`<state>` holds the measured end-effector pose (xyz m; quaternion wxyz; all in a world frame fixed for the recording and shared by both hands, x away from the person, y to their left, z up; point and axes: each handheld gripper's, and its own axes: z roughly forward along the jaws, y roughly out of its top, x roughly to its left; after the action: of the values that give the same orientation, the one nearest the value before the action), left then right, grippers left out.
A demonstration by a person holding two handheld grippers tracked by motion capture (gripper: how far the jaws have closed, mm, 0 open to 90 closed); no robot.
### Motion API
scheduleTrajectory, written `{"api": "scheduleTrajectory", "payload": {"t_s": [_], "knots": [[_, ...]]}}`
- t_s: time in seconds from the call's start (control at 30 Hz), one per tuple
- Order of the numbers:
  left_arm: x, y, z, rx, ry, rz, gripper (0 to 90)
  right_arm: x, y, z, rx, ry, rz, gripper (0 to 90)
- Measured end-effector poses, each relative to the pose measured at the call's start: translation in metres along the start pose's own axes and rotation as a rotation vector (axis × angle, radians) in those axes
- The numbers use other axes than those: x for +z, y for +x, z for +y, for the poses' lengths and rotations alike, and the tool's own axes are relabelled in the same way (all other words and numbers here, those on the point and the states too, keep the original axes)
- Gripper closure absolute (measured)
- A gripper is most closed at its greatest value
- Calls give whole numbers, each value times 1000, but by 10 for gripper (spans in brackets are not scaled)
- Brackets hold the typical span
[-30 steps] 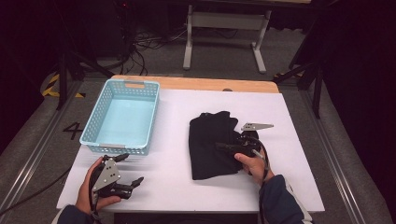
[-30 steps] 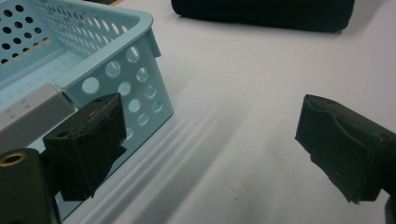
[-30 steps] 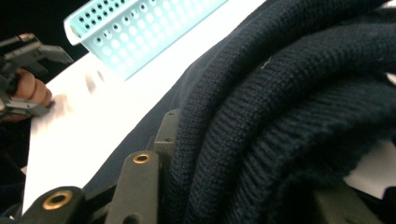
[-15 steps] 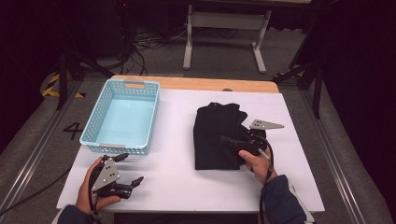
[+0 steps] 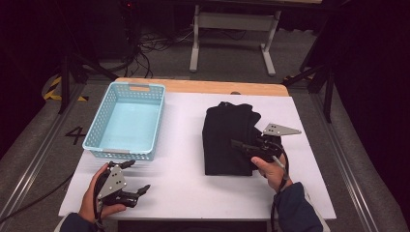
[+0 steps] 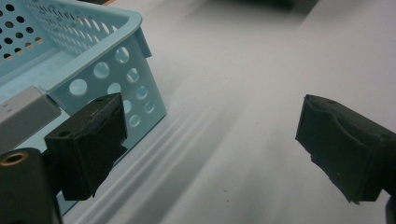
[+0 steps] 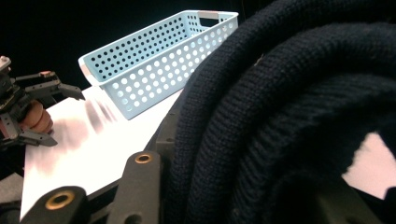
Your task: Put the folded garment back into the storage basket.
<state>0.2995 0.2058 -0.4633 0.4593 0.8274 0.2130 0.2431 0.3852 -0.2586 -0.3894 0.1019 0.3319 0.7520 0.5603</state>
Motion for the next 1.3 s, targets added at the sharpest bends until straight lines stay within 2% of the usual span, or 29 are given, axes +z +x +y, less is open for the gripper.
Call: {"api": "scheduleTrajectory", "payload": {"t_s": [0.1, 0.13, 0.33, 0.6, 0.8, 1.07, 1.3], "knots": [[1, 0, 0, -1, 5, 15, 96, -1, 3, 2, -2, -14, 2, 610], [1, -1, 0, 16, 9, 19, 96, -3, 4, 3, -7, -21, -2, 610], [2, -2, 0, 17, 15, 16, 96, -5, 6, 7, 3, -42, -27, 610], [3, -4, 0, 27, 26, 16, 96, -1, 10, 16, -5, -61, -25, 610], [3, -4, -1, 34, 19, 17, 98, 13, 23, 35, -39, -74, -15, 610], [0, -6, 1, 39, 0, 11, 101, 35, 34, 52, -38, -87, -2, 610], [1, -5, 0, 43, 7, 10, 105, 56, 46, 70, -38, -103, 19, 609]]}}
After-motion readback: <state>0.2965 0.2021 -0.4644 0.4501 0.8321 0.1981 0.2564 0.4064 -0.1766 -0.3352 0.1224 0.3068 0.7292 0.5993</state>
